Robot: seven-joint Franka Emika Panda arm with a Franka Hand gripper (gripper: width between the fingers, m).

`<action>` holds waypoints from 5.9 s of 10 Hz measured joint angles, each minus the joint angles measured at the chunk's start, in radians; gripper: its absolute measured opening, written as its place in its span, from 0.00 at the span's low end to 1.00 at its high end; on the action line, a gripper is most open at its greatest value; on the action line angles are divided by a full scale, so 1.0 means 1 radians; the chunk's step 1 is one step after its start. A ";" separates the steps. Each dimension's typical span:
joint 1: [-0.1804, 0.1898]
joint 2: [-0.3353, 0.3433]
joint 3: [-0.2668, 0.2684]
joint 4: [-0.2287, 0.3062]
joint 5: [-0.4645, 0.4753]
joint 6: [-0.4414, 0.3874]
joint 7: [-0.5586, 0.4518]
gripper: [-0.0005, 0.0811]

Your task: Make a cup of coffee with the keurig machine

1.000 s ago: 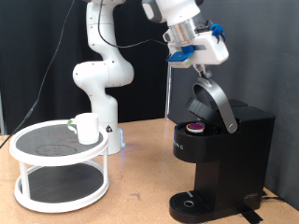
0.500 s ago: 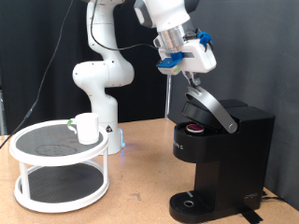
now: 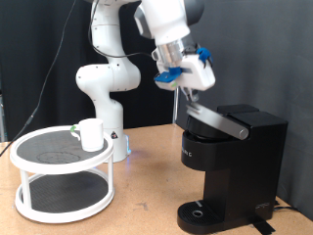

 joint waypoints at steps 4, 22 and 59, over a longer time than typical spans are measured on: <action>-0.005 0.009 -0.004 -0.052 0.000 0.056 -0.030 0.01; -0.006 -0.043 -0.101 -0.050 0.186 -0.029 -0.207 0.01; -0.211 -0.539 -0.379 -0.332 0.080 -0.387 0.053 0.01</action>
